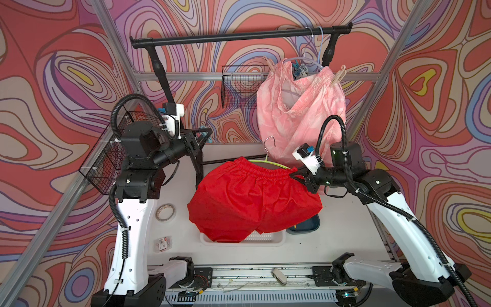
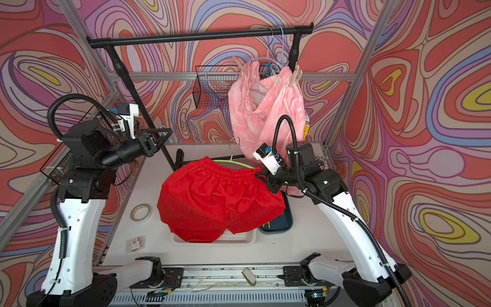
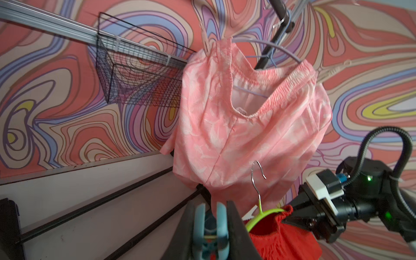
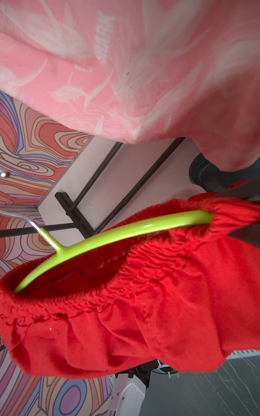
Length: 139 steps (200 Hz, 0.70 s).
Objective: Remove the clothespins securing shorts to the hanger
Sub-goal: Remove the clothespin from the hanger, then place the clothespin in the storage box.
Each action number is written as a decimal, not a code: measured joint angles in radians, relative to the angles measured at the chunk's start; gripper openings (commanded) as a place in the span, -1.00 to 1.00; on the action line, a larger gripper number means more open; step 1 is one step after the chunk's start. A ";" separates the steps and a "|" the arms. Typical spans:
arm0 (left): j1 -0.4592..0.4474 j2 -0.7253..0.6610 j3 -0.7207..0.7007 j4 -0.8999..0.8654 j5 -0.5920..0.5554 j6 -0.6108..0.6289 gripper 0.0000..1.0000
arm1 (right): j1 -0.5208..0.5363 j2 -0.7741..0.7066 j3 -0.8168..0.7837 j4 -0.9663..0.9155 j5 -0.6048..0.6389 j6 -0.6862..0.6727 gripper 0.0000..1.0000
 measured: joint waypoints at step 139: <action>-0.991 0.164 -0.121 -0.137 -0.442 0.304 -1.00 | 0.000 0.164 0.097 0.039 0.021 0.018 -1.00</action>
